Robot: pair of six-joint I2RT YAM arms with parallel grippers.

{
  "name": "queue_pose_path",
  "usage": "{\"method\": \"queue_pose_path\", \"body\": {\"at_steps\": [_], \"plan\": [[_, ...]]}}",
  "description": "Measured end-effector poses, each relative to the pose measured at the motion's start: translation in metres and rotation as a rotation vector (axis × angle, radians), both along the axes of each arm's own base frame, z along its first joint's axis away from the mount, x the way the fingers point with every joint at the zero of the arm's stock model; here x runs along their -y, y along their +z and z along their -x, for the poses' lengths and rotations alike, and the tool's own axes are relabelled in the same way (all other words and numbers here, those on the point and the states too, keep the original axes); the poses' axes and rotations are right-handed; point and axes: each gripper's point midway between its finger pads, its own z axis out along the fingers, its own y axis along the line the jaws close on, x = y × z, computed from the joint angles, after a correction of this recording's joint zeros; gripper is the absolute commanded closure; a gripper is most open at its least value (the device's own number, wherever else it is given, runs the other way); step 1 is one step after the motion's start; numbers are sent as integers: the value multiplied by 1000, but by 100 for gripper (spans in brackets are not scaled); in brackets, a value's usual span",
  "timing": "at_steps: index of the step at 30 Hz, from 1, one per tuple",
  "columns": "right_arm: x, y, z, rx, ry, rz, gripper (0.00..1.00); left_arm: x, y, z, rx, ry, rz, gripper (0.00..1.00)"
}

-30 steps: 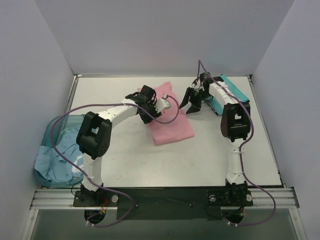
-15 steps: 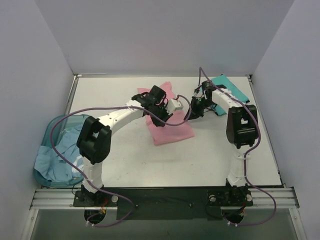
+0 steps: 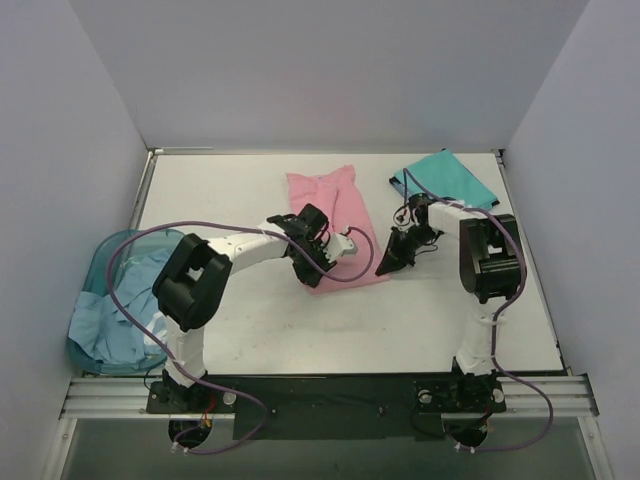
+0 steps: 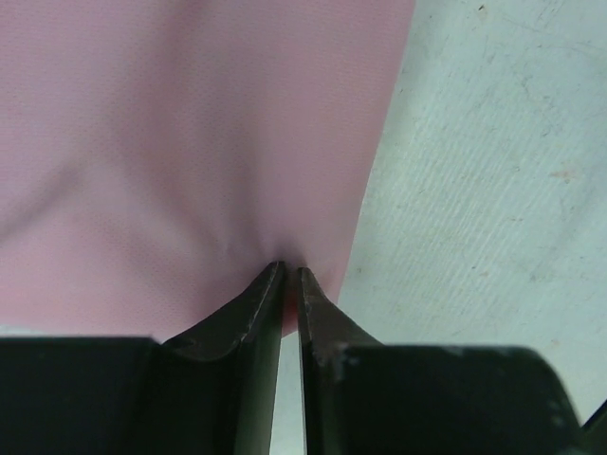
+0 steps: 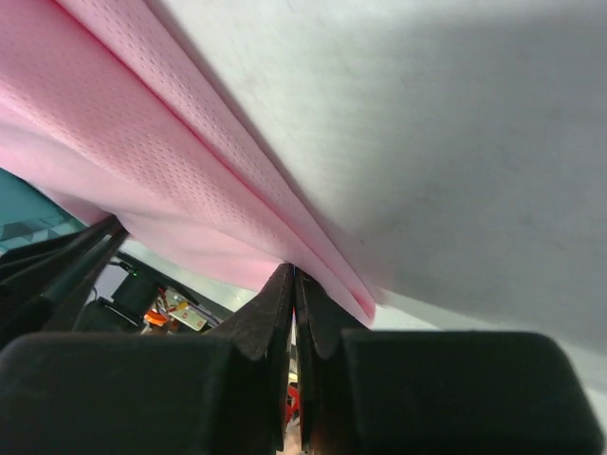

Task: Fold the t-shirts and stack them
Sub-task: Fold the folded rectangular tshirt in 1/3 of the way

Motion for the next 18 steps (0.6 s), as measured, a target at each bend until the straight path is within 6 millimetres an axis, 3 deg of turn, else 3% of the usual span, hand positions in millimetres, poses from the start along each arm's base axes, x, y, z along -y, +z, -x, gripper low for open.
{"method": "queue_pose_path", "body": {"at_steps": [4, 6, 10, 14, 18], "plan": [[8, 2, 15, 1, -2, 34, 100, -6, 3, -4, 53, -52, -18, 64], [14, 8, 21, 16, -3, 67, 85, -11, 9, -5, 79, -98, -31, 56], [24, 32, 20, 104, -13, 124, 62, -16, 34, 1, 129, -222, -4, 52], [29, 48, 17, 170, -24, 151, 53, -18, 64, 13, 221, -380, 73, 48], [26, 33, 24, 118, -25, 167, 53, -24, 63, 24, 277, -506, 102, 22]]}}
